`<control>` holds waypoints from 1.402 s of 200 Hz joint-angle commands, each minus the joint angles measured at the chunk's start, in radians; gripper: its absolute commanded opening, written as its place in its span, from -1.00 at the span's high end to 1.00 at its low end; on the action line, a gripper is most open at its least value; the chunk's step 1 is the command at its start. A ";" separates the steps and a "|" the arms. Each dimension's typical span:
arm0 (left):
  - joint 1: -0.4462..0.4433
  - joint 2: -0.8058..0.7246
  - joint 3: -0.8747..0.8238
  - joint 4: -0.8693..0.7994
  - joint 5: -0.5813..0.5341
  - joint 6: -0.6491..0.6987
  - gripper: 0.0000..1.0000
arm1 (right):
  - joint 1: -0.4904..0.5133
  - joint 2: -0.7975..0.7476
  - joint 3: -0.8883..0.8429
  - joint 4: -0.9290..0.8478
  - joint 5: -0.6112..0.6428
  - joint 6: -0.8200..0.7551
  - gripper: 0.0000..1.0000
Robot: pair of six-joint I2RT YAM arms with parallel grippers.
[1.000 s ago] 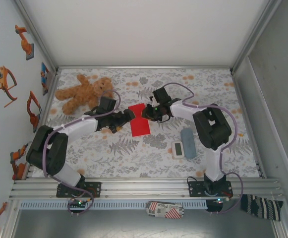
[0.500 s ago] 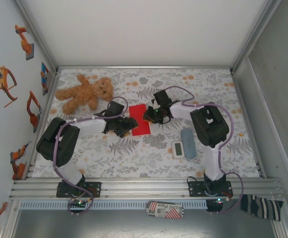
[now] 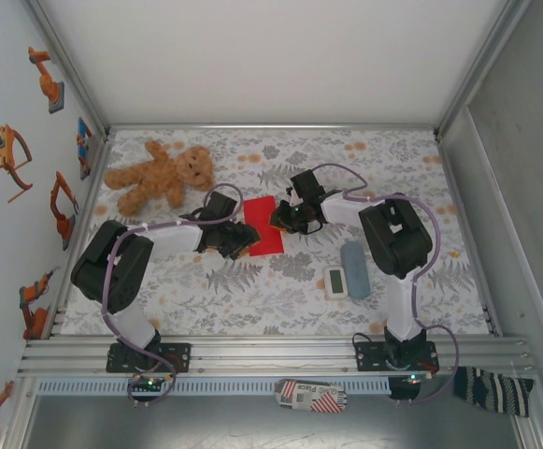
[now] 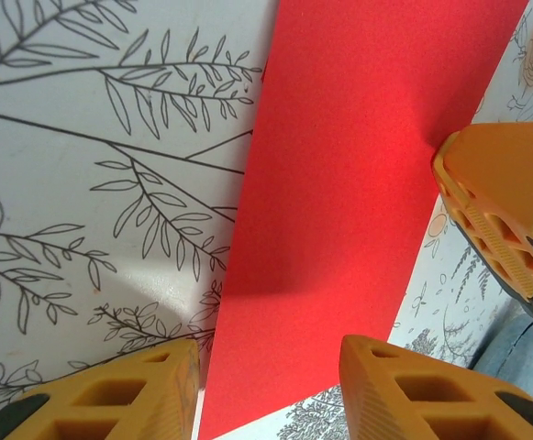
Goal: Fold a paper plane with a square sheet of paper (pick it up from the middle)
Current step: Third fold the triangle at the center of the table.
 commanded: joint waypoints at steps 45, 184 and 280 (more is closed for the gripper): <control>0.013 0.017 0.072 0.024 0.025 0.028 0.10 | -0.004 0.035 -0.029 -0.024 0.037 0.012 0.58; 0.090 0.118 0.108 0.097 0.105 0.042 0.44 | -0.009 0.015 -0.054 0.029 0.025 0.010 0.58; 0.106 0.119 0.102 0.097 0.114 0.038 0.75 | -0.016 -0.020 -0.058 0.067 0.011 0.003 0.55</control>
